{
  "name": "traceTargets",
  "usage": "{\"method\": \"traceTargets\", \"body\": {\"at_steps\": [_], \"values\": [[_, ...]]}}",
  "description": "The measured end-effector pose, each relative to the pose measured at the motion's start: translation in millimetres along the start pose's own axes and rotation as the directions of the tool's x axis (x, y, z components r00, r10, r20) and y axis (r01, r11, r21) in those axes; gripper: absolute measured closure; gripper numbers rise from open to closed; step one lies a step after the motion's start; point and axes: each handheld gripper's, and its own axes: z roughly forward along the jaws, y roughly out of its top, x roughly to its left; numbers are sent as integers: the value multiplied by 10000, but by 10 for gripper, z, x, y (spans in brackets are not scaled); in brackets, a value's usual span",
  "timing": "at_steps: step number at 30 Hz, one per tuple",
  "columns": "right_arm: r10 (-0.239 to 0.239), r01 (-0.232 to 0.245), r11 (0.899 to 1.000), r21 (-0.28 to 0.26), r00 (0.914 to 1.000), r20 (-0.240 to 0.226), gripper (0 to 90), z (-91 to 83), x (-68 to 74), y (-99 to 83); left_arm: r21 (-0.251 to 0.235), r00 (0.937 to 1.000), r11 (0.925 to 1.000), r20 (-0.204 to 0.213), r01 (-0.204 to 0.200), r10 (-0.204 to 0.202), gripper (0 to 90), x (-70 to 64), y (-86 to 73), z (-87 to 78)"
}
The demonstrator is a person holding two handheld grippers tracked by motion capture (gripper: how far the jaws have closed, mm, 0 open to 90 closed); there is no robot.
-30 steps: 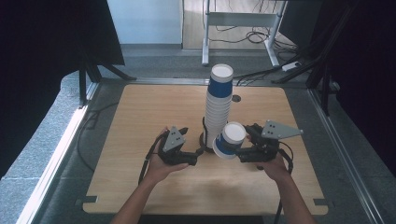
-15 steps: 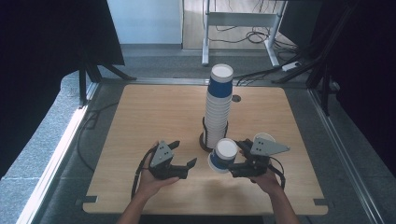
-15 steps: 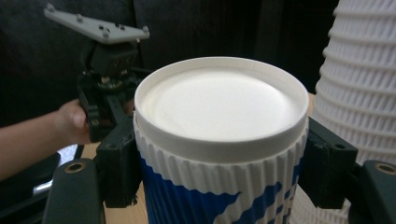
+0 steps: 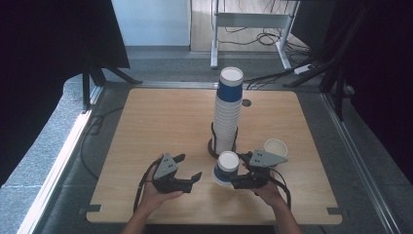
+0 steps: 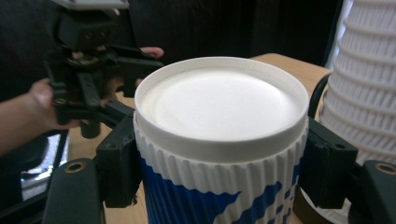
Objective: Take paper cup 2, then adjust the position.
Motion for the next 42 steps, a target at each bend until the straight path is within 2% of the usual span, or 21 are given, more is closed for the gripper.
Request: {"method": "traceTargets", "body": {"at_steps": [7, 13, 18, 24, 31, 42], "values": [[-24, 24, 10000, 28, 9999, 119, 268, 48, 8, -27, -55, 9996, 9999, 233, -143, 144, 130, -64, 30, -33], [-24, 28, 9997, -252, 9999, 129, 267, 33, 31, 6, -12, 9990, 9995, 303, -317, 317, 119, -113, 66, -56], [-15, 19, 9998, -212, 9998, 185, 267, 39, 27, 2, 116, 9983, 9987, 289, -500, 496, 111, -157, 79, -12], [59, -57, 9995, -323, 10000, 76, 267, 60, 59, 19, 231, 9977, 9985, 472, -488, 477, 101, -233, 62, 64], [8, -7, 9999, -155, 10000, 38, 267, 133, 96, 11, 458, 9948, 9950, 540, -885, 860, 91, -338, 65, 177], [-6, 3, 9998, -190, 9999, -152, 267, 198, 205, 29, 406, 9910, 9925, 731, -1149, 1117, 82, -450, 107, 265]]}}
